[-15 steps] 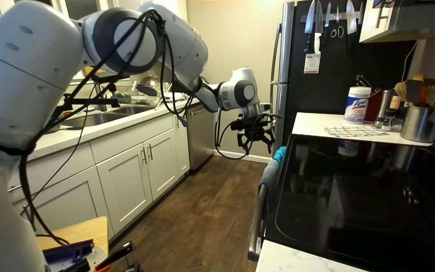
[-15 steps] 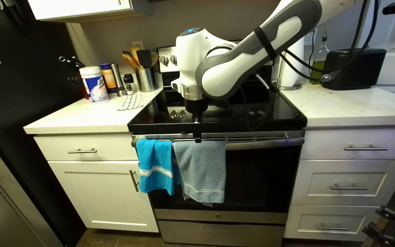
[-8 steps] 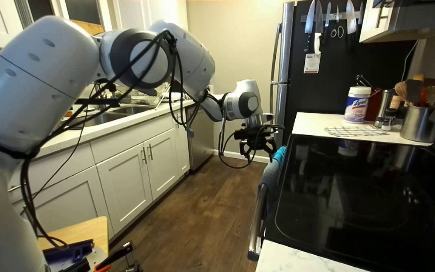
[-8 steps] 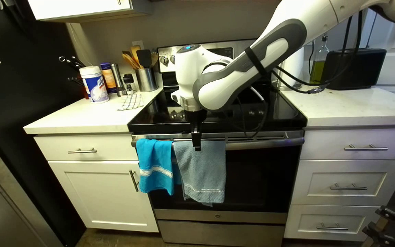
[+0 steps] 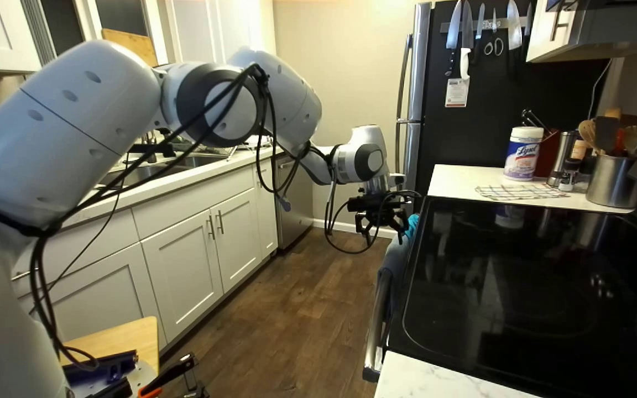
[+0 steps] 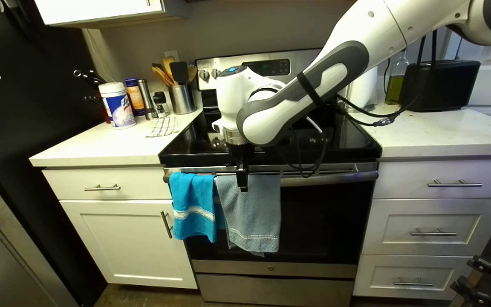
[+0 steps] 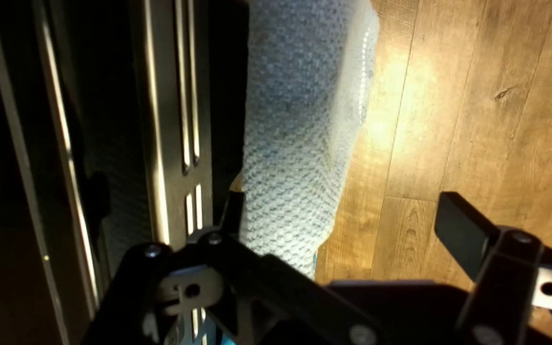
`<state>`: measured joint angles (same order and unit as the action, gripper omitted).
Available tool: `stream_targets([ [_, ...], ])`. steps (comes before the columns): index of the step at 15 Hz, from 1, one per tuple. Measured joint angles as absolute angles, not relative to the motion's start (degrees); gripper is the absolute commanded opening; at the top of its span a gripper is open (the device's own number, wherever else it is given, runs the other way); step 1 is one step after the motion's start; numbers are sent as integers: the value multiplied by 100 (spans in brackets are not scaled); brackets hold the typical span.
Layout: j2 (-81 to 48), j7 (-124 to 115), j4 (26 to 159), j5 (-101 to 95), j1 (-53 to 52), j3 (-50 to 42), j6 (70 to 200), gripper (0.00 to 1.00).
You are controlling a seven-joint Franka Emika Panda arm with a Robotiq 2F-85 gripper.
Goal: Put the light-blue cloth on the stove
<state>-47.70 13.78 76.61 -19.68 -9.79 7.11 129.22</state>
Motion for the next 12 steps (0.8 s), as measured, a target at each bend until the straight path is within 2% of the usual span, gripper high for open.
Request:
stream_targets([
  [12, -4893, 1419, 7374, -1814, -912, 603, 12922, 100],
])
